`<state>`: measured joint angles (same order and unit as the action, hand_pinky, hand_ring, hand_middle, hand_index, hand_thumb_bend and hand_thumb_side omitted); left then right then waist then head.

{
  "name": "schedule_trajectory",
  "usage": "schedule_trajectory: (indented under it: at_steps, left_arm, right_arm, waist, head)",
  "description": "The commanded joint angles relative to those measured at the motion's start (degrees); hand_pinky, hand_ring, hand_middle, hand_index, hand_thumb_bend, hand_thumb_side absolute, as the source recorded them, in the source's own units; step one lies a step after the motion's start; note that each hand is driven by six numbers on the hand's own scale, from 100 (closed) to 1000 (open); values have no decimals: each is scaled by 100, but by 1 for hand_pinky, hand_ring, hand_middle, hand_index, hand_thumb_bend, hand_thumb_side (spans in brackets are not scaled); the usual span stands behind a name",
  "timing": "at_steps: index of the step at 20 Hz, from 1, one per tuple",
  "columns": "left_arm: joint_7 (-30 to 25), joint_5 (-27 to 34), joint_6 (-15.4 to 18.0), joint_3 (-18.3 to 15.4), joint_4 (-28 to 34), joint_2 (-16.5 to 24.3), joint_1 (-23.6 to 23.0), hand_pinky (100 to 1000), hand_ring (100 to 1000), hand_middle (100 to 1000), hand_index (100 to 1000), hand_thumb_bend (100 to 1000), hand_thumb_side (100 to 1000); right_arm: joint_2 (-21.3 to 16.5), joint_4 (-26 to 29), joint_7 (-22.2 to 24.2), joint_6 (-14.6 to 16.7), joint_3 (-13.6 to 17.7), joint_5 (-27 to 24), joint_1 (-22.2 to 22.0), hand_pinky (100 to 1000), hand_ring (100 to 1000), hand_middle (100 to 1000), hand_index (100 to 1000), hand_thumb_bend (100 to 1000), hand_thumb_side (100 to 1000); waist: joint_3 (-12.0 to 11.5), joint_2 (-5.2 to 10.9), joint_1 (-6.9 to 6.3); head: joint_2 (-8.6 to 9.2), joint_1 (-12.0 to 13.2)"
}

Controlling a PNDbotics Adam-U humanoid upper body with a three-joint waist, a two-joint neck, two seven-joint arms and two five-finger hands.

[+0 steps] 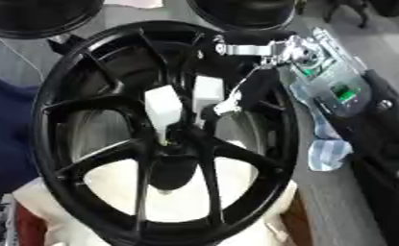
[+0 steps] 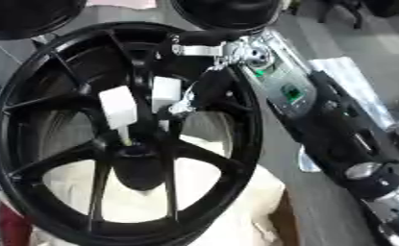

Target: Pull the pin out of the wheel hub.

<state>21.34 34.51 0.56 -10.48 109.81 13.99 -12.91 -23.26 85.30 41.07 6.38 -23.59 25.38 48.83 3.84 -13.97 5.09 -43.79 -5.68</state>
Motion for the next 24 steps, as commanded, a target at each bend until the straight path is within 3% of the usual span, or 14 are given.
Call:
schedule_trajectory:
  at_steps: [1, 5, 12, 24]
  left_arm:
    - [-3, -48, -18, -4, 41, 17, 36, 792, 572, 456, 675, 126, 946]
    - [-5, -57, -22, 1, 21, 8, 49, 792, 572, 456, 675, 126, 946]
    - [2, -50, -36, 4, -33, 3, 62, 791, 572, 457, 675, 127, 949]
    - [21, 15, -26, 1, -97, 6, 57, 791, 571, 457, 673, 128, 947]
  right_arm:
    - [-23, -93, -129, 37, 125, 155, 69, 896, 863, 748, 860, 508, 489]
    - [6, -215, -208, 95, 128, 274, 57, 889, 856, 736, 855, 509, 492]
    - [-13, -124, -130, 166, 87, 187, 35, 860, 826, 584, 796, 497, 502]
    - [-130, 313, 187, -38, 107, -327, 44, 850, 814, 560, 795, 484, 512]
  waist:
    - [-11, 50, -34]
    - [-21, 44, -33]
    - [-14, 59, -19]
    - [24, 113, -42]
  head:
    - [12, -52]
    - [13, -76]
    - [-13, -71]
    - [-14, -69]
